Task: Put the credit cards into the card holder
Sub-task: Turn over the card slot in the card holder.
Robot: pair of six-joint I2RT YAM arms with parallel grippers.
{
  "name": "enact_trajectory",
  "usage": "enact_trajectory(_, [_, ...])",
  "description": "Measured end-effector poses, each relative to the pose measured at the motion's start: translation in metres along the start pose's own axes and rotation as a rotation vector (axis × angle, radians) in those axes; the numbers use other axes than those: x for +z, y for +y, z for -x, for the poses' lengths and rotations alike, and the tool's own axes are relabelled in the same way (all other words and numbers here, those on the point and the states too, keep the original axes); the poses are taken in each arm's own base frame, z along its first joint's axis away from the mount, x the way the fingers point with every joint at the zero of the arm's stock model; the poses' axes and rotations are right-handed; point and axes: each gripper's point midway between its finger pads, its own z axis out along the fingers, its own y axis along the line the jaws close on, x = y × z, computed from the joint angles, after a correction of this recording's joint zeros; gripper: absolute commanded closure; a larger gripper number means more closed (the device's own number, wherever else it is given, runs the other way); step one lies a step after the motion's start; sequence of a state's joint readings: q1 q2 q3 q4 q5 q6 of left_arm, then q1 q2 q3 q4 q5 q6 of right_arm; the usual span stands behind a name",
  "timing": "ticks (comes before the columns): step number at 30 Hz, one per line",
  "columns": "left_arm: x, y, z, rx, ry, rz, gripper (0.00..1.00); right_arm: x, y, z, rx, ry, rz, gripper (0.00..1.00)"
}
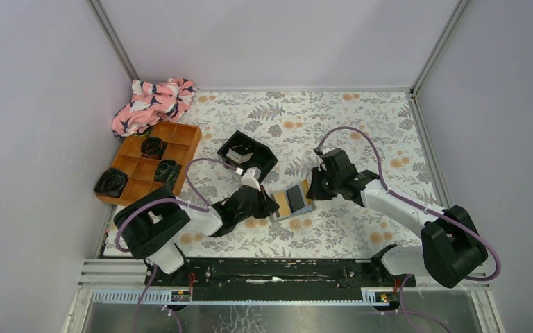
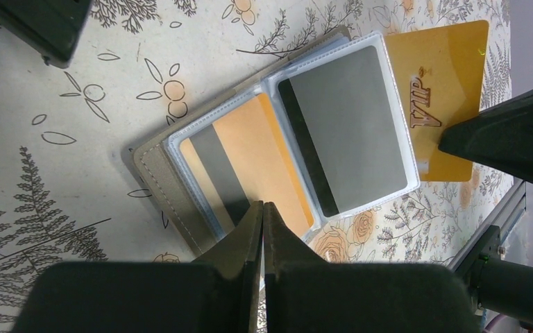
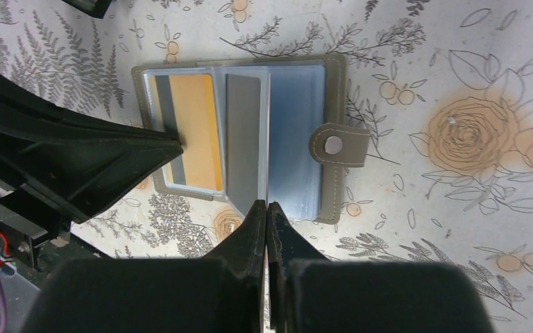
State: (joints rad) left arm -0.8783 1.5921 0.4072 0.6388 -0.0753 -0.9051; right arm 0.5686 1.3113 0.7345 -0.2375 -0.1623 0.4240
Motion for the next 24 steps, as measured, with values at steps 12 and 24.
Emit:
enact_trajectory(12, [0.000,-0.001,-0.001,0.003,-0.001,0.001,0.97,0.002,0.020,0.001,0.029,-0.008,0.111,1.00])
enact_trajectory(24, [-0.011,0.008,0.000,0.016,-0.006,0.067,0.97,0.012,0.042,-0.006,-0.003,0.010,0.176,1.00])
